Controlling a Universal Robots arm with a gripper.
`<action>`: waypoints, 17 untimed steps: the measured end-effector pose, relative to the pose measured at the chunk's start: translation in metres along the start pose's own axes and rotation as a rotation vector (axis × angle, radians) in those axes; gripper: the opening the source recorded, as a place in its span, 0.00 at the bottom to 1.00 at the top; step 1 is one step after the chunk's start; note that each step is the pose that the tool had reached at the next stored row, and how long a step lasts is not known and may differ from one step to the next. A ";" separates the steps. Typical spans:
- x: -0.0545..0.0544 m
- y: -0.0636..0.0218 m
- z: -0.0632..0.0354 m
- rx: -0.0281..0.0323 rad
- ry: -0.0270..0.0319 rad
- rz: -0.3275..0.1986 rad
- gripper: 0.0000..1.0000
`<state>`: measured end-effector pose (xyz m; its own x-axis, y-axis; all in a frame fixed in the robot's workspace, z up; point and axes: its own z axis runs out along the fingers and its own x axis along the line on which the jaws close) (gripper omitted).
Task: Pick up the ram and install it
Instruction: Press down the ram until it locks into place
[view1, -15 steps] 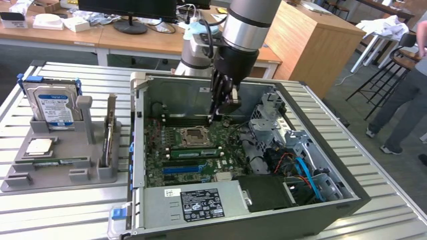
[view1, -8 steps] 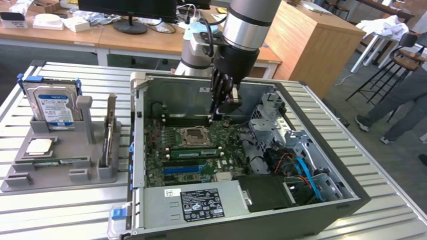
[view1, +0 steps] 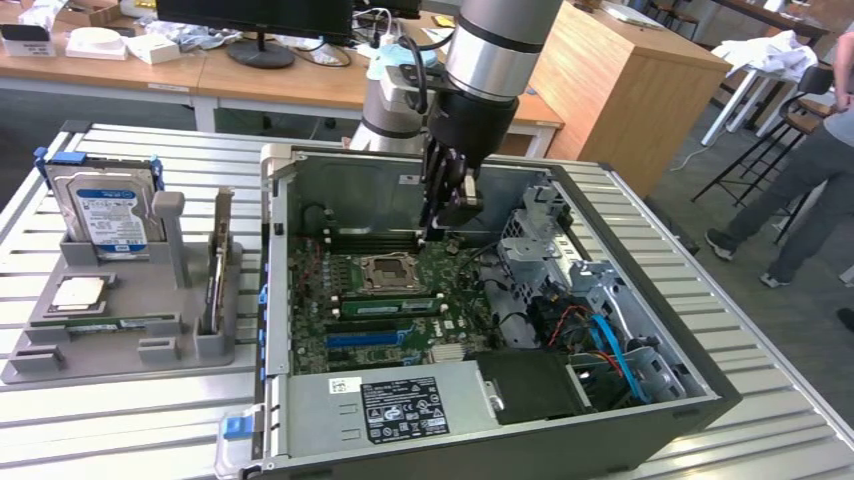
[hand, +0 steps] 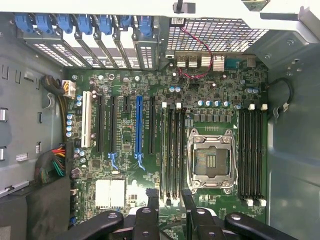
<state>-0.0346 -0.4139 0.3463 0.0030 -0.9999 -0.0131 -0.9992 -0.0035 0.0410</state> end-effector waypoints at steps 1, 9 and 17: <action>0.000 0.0000 0.0000 0.0000 0.0000 0.000 0.30; 0.000 0.0000 0.0000 0.0000 -0.0001 0.000 0.10; 0.000 0.0000 -0.0001 0.0000 -0.0001 0.000 0.10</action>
<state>-0.0346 -0.4139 0.3464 0.0030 -0.9999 -0.0132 -0.9992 -0.0035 0.0410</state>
